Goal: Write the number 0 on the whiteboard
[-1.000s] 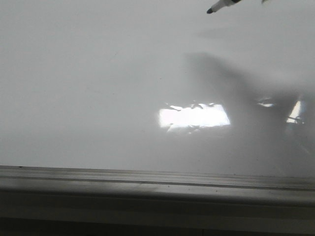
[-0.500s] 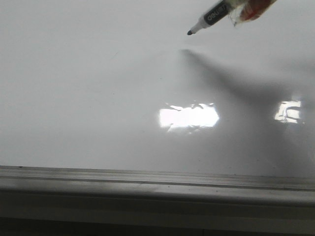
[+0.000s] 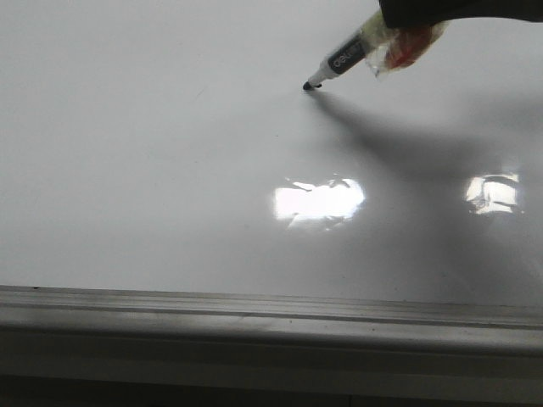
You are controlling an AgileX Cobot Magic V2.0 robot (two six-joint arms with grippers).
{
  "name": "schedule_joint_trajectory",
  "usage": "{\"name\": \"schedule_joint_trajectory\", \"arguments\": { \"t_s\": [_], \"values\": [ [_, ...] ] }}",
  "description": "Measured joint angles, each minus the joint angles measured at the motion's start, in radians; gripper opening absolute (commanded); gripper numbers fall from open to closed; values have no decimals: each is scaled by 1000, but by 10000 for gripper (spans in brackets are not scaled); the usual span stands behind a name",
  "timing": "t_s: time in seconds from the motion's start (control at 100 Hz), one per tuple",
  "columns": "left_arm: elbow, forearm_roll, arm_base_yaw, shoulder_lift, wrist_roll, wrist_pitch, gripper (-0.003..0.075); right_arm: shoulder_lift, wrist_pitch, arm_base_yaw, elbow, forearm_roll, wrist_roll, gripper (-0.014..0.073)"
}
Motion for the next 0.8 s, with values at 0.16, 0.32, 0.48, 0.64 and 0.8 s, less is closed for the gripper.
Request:
{"name": "schedule_joint_trajectory", "arguments": {
  "t_s": [0.16, 0.32, 0.48, 0.64, 0.8],
  "values": [
    [0, -4, 0, 0, 0, 0, -20, 1, 36, 17, 0, 0, 0, -45],
    [0, -4, 0, 0, 0, 0, -20, 1, 87, 21, 0, 0, 0, -44],
    [0, -8, 0, 0, 0, 0, -20, 1, 131, 21, -5, 0, 0, -44],
    [0, -9, 0, 0, 0, 0, -20, -12, 177, 19, -6, 0, 0, -44],
    [0, -12, 0, 0, 0, 0, -20, -34, 244, -20, -8, 7, 0, -44]
  ]
}}
